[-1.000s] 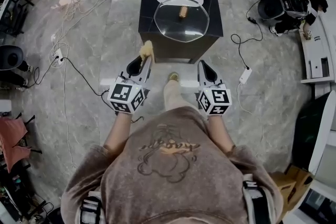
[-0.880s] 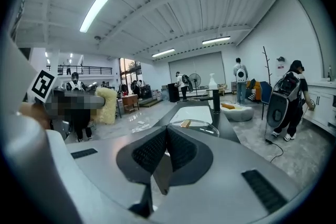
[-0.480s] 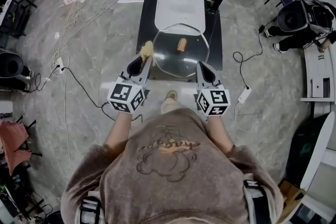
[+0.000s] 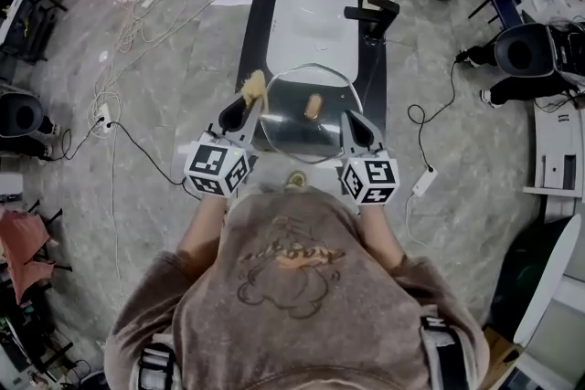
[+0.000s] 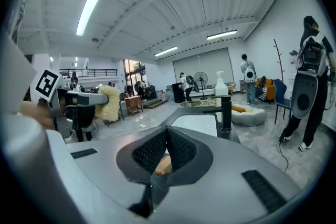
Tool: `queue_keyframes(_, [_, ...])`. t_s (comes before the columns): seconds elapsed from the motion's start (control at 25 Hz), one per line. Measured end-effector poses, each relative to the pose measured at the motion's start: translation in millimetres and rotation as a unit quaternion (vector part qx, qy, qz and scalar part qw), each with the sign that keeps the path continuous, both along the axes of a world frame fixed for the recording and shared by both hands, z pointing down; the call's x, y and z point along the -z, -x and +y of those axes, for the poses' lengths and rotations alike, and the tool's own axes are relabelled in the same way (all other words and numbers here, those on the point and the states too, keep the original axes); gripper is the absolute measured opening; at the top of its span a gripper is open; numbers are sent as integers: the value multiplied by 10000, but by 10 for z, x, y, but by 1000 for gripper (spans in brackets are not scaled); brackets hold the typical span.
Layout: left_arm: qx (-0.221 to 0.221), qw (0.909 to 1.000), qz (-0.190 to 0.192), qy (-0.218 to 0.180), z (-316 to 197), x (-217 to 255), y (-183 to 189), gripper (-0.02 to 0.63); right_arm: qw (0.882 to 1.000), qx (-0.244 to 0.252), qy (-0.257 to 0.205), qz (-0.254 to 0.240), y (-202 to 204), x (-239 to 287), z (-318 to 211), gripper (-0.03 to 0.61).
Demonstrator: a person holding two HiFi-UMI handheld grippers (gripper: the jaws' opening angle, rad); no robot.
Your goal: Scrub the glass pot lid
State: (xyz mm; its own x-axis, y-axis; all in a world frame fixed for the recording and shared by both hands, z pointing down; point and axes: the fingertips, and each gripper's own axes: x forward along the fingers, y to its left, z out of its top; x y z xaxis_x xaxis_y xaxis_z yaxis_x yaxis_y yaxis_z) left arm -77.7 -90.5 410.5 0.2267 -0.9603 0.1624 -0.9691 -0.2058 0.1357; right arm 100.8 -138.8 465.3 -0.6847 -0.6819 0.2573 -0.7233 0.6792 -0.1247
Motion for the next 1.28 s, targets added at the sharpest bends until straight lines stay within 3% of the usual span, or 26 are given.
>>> queue_keyframes(0.4, [-412, 9991, 45, -19, -314, 80, 162, 74, 9991, -417, -40, 34, 168, 88, -220, 0])
queue_keyframes(0.72, [-1008, 9949, 56, -19, -432, 128, 330, 74, 9953, -963, -16, 21, 381, 135, -131, 0])
queue_keyframes(1.28, [-1559, 9875, 220, 0, -554, 17, 393, 74, 9888, -1486, -39, 101, 479, 124, -119, 4])
